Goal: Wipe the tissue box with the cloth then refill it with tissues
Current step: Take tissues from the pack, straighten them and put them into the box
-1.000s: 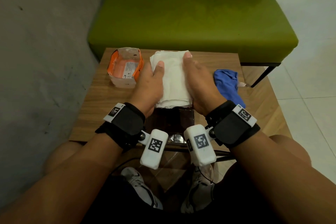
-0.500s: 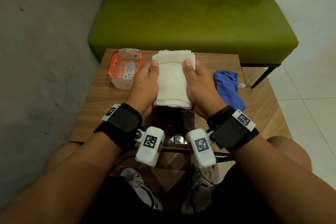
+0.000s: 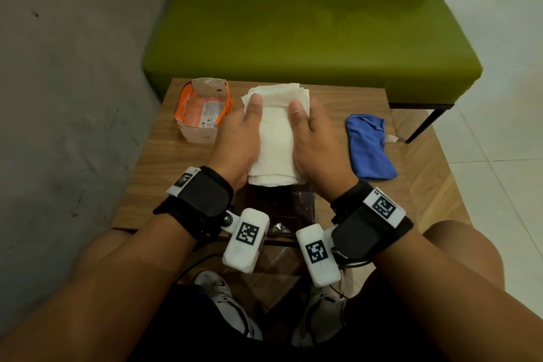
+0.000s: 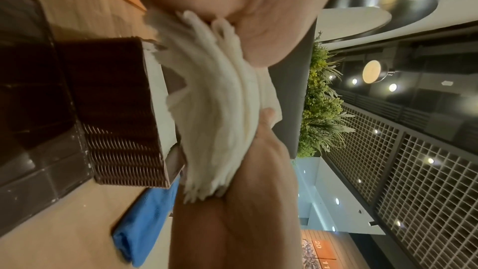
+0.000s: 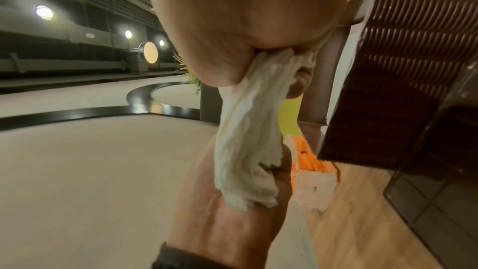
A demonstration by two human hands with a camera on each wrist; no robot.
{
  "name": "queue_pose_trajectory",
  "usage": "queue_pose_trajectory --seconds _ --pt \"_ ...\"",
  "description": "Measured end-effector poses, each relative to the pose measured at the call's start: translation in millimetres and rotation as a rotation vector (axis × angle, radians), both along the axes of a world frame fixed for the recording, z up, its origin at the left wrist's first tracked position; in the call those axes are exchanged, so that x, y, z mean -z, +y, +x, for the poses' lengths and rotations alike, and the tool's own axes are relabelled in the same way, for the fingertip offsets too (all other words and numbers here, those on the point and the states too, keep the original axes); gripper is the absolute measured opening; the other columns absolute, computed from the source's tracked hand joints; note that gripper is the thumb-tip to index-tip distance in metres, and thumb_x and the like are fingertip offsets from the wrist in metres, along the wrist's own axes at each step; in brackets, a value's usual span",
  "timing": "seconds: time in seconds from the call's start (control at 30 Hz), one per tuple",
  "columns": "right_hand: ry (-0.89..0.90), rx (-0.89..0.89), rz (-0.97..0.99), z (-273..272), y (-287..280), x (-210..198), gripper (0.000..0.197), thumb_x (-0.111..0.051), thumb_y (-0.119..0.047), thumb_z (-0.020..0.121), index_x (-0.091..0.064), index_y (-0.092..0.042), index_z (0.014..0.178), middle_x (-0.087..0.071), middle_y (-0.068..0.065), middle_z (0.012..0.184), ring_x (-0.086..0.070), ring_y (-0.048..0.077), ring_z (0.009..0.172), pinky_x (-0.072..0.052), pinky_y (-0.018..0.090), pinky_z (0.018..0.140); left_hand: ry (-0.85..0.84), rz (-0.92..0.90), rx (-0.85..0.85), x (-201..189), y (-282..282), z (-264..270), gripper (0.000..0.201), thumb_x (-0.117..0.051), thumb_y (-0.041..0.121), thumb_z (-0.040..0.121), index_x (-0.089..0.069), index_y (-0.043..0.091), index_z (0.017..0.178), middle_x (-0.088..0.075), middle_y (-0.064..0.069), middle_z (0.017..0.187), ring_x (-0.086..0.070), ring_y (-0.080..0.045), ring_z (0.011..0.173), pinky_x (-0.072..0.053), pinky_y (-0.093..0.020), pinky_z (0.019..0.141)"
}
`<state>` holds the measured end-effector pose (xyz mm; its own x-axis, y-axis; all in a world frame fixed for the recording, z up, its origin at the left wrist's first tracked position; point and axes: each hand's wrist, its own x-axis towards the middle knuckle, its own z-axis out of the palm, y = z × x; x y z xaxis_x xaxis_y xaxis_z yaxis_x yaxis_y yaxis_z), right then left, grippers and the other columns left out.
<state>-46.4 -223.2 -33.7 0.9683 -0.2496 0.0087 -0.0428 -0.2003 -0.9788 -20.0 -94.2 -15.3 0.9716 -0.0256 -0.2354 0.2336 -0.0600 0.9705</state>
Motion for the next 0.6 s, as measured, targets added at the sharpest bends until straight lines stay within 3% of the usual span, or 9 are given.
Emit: queue_pose_trajectory --seconds 0.1,0.17,0.2,0.27,0.33,0.4,0.47,0.6 --pt "0.009 0.033 0.090 0.6 0.6 2.1 0.035 -0.044 -0.050 0.108 -0.058 -0.023 0.127 -0.072 0.002 0.118 -0.071 0.023 0.110 -0.057 0.059 0.097 0.037 -0.053 -0.006 -3.6 3.3 -1.1 0.044 -0.039 0.043 0.116 -0.072 0.014 0.119 -0.082 0.005 0.095 -0.079 -0.002 0.083 -0.062 -0.022 0.070" --pt "0.001 0.075 0.135 2.9 -1.6 2.2 0.034 -0.044 -0.046 0.110 -0.058 -0.023 0.130 -0.072 0.001 0.122 -0.070 0.022 0.113 -0.057 0.056 0.100 0.077 -0.088 -0.011 -7.6 7.8 -0.8 0.048 -0.037 0.046 0.116 -0.072 0.014 0.118 -0.083 0.008 0.088 -0.080 -0.003 0.082 -0.061 -0.020 0.066" --pt "-0.005 0.098 0.151 5.0 -3.8 2.3 0.031 -0.044 -0.044 0.110 -0.057 -0.023 0.128 -0.071 0.002 0.122 -0.070 0.022 0.113 -0.057 0.056 0.100 0.099 -0.087 0.003 -8.8 10.7 0.2 0.056 -0.035 0.052 0.114 -0.073 0.012 0.119 -0.084 0.006 0.091 -0.081 -0.007 0.085 -0.064 -0.024 0.069" --pt "-0.003 0.131 0.169 9.3 -6.8 1.6 0.027 -0.042 -0.042 0.112 -0.055 -0.022 0.124 -0.070 0.002 0.118 -0.069 0.022 0.112 -0.057 0.057 0.099 0.172 -0.088 0.103 -13.7 14.7 0.1 0.078 -0.028 0.073 0.106 -0.074 0.013 0.125 -0.084 -0.003 0.105 -0.082 -0.016 0.099 -0.066 -0.037 0.088" --pt "0.007 0.151 0.143 13.2 -7.0 0.7 0.025 -0.042 -0.039 0.113 -0.053 -0.019 0.122 -0.069 0.002 0.115 -0.069 0.023 0.109 -0.056 0.057 0.098 0.202 -0.143 0.244 -16.0 15.1 -1.6 0.078 -0.037 0.077 0.099 -0.071 0.017 0.134 -0.081 -0.006 0.122 -0.078 -0.022 0.115 -0.061 -0.044 0.102" --pt "0.006 0.158 0.118 14.1 -6.0 0.4 0.024 -0.043 -0.038 0.113 -0.053 -0.018 0.122 -0.069 0.002 0.115 -0.069 0.022 0.109 -0.056 0.057 0.098 0.182 -0.166 0.305 -14.2 14.3 -4.6 0.052 -0.062 0.051 0.102 -0.069 0.012 0.137 -0.080 -0.006 0.125 -0.076 -0.024 0.119 -0.060 -0.042 0.104" --pt "0.014 0.143 0.173 12.9 -8.2 2.1 0.031 -0.044 -0.044 0.109 -0.053 -0.019 0.125 -0.070 0.001 0.118 -0.070 0.022 0.112 -0.058 0.056 0.098 0.162 -0.178 0.295 -7.8 16.4 -3.9 0.038 -0.072 0.022 0.102 -0.068 0.005 0.135 -0.080 -0.010 0.124 -0.076 -0.026 0.118 -0.061 -0.042 0.104" --pt "0.134 0.086 0.372 9.7 -28.1 -4.3 0.045 -0.053 -0.054 0.106 -0.057 -0.016 0.130 -0.075 0.005 0.123 -0.076 0.025 0.111 -0.061 0.059 0.095 0.171 -0.135 0.399 -5.6 28.8 3.3 0.035 -0.072 0.012 0.100 -0.068 0.004 0.134 -0.079 -0.011 0.127 -0.076 -0.025 0.120 -0.062 -0.037 0.102"
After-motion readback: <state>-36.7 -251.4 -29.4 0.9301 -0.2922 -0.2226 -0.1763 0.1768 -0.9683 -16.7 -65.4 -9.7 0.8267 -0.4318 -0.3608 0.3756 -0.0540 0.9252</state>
